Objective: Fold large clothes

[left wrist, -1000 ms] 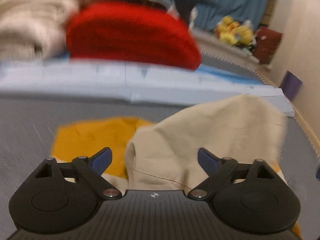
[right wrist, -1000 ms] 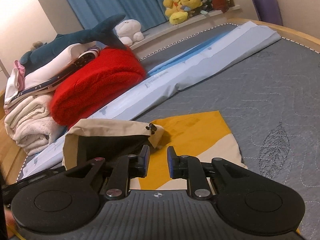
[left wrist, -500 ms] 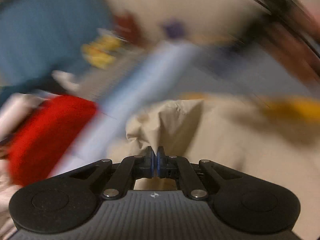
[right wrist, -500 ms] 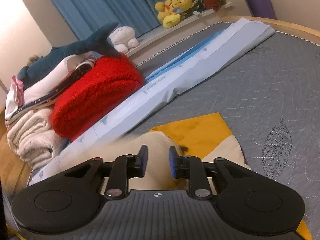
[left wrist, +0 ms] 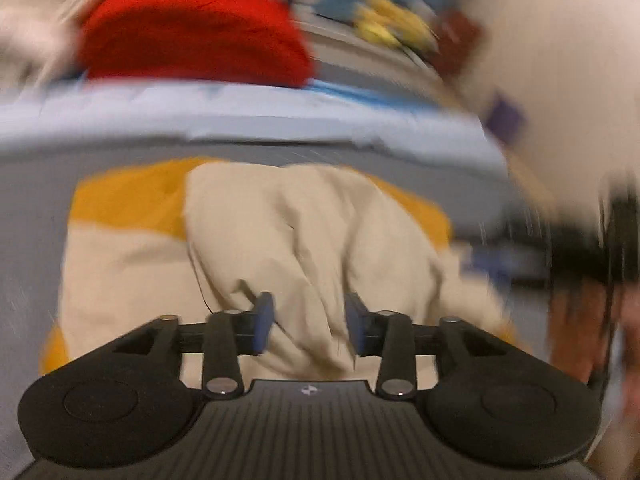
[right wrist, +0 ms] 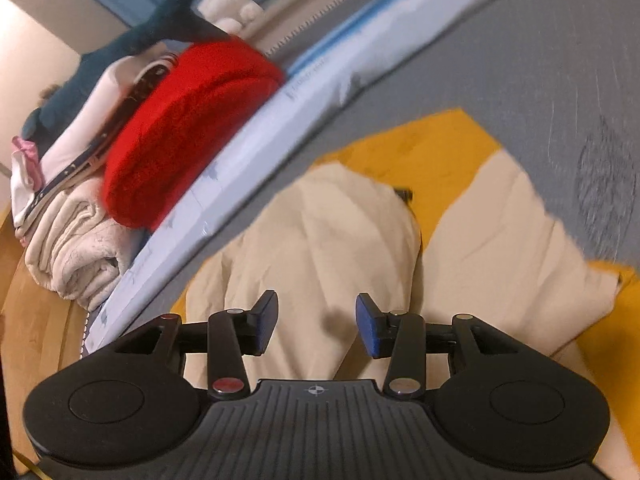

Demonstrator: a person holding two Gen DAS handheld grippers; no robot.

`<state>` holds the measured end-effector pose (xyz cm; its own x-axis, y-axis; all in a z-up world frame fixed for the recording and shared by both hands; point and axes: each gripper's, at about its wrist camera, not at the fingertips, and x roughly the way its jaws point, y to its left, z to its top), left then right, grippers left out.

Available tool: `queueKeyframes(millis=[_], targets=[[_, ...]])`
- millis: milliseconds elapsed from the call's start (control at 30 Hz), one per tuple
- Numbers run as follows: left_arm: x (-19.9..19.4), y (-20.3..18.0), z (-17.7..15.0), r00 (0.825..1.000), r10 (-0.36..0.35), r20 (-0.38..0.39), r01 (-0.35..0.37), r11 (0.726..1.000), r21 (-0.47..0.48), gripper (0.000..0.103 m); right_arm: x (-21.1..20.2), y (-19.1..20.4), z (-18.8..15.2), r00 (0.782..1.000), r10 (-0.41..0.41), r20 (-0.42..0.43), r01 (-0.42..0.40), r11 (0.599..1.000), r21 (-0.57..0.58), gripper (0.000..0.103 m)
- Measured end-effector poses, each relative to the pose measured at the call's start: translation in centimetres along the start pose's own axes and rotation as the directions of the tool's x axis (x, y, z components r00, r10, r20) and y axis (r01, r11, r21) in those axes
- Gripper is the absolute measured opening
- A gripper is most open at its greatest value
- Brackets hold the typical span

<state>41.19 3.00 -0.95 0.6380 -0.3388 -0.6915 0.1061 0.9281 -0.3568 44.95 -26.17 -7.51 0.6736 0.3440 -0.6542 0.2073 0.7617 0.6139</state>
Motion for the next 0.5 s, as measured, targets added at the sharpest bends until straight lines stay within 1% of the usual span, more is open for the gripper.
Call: queueKeyframes(millis=[33, 67, 100, 133, 167, 200, 233, 300, 333, 433, 500], targets=[[0.6, 1.3, 0.2, 1.000, -0.021, -0.007, 0.020, 0.996, -0.082, 0.047, 0.3, 0.1, -0.2, 1.000, -0.001, -0.005, 0.001, 1.000, 0.003, 0.045], [1.5, 2.4, 0.1, 0.999, -0.034, -0.025, 0.029, 0.987, -0.161, 0.047, 0.5, 0.3, -0.3, 1.000, 0.002, -0.010, -0.002, 1.000, 0.003, 0.045], [2.3, 3.7, 0.0, 0.998, -0.047, -0.051, 0.034, 0.969, -0.244, 0.048, 0.8, 0.4, -0.4, 1.000, 0.008, -0.016, -0.008, 1.000, 0.000, 0.045], [3.2, 4.8, 0.0, 0.994, -0.077, -0.072, 0.050, 0.946, -0.322, 0.053, 1.0, 0.6, -0.5, 1.000, 0.015, -0.022, -0.015, 1.000, -0.003, 0.045], [4.1, 5.6, 0.3, 0.991, -0.111, -0.078, 0.073, 0.922, -0.380, 0.058, 1.3, 0.6, -0.7, 0.999, 0.022, -0.033, -0.022, 1.000, -0.003, 0.046], [5.0, 6.6, 0.5, 0.987, -0.141, -0.079, 0.092, 0.891, -0.444, 0.065, 1.5, 0.5, -0.8, 0.999, 0.026, -0.045, -0.026, 1.000, 0.001, 0.047], [5.7, 7.4, 0.7, 0.983, -0.162, -0.080, 0.101, 0.860, -0.501, 0.068, 1.9, 0.4, -0.9, 0.998, 0.028, -0.058, -0.028, 1.000, 0.008, 0.049], [6.6, 8.2, 0.4, 0.978, -0.194, -0.074, 0.121, 0.822, -0.557, 0.069, 2.6, 0.1, -1.0, 0.997, 0.023, -0.079, -0.021, 1.000, 0.022, 0.050], [7.0, 8.5, 0.2, 0.977, -0.199, -0.079, 0.120, 0.813, -0.569, 0.069, 3.0, -0.1, -1.0, 0.996, 0.020, -0.084, -0.017, 0.999, 0.028, 0.050], [7.0, 9.4, -0.6, 0.974, -0.205, -0.093, 0.115, 0.809, -0.576, 0.069, 3.7, -0.3, -0.9, 0.995, 0.018, -0.097, -0.013, 0.999, 0.049, 0.050], [7.3, 9.5, -1.0, 0.973, -0.209, -0.094, 0.120, 0.813, -0.570, 0.068, 4.1, -0.4, -1.1, 0.995, 0.013, -0.102, -0.007, 0.998, 0.055, 0.050]])
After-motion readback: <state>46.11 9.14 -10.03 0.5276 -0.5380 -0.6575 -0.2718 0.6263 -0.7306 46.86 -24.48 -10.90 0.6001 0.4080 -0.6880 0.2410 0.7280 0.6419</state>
